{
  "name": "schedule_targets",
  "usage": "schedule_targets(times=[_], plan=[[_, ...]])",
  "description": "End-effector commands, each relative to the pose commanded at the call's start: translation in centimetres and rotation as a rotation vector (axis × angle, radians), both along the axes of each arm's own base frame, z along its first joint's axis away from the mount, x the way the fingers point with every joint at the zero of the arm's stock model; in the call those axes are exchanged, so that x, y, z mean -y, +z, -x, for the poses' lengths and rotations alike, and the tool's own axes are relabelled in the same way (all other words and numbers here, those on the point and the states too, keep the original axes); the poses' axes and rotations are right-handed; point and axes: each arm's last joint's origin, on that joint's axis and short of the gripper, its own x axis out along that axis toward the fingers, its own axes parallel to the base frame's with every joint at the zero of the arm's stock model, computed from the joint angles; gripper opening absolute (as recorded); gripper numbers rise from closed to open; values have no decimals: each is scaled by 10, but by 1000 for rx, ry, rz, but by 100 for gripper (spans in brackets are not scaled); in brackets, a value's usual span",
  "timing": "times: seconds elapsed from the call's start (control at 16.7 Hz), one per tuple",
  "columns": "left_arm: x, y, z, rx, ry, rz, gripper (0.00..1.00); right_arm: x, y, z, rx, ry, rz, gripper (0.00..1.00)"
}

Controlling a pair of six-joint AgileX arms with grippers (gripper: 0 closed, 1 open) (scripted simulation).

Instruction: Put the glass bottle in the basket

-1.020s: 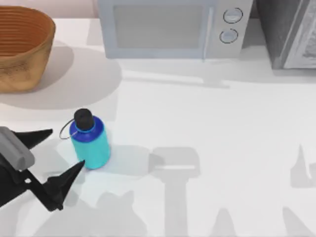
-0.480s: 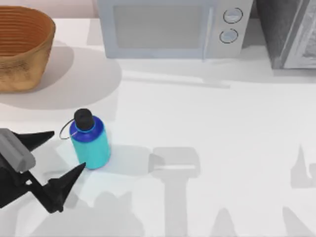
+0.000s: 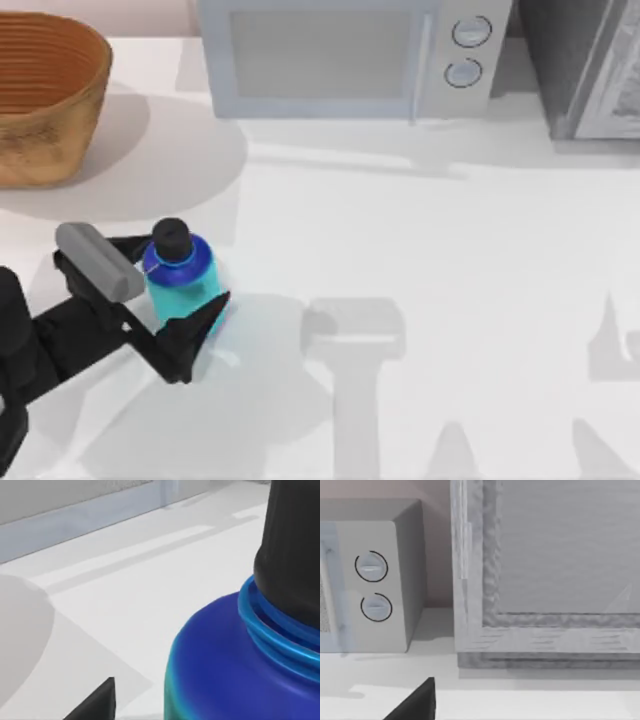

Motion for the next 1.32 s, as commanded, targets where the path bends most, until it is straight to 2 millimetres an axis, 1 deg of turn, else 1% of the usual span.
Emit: schedule_targets(times=[0.06, 0.3, 1.08, 1.14, 1.32], plan=[[3, -1, -2, 0, 1, 0, 100, 0, 0, 0, 0, 0, 0, 100], [4, -1, -3, 0, 1, 1, 100, 0, 0, 0, 0, 0, 0, 100], [4, -1, -3, 0, 1, 1, 2, 0, 0, 0, 0, 0, 0, 100], [4, -1, -3, 0, 1, 1, 0, 0, 0, 0, 0, 0, 0, 100], [4, -1, -3, 0, 1, 1, 0, 0, 0, 0, 0, 0, 0, 100]])
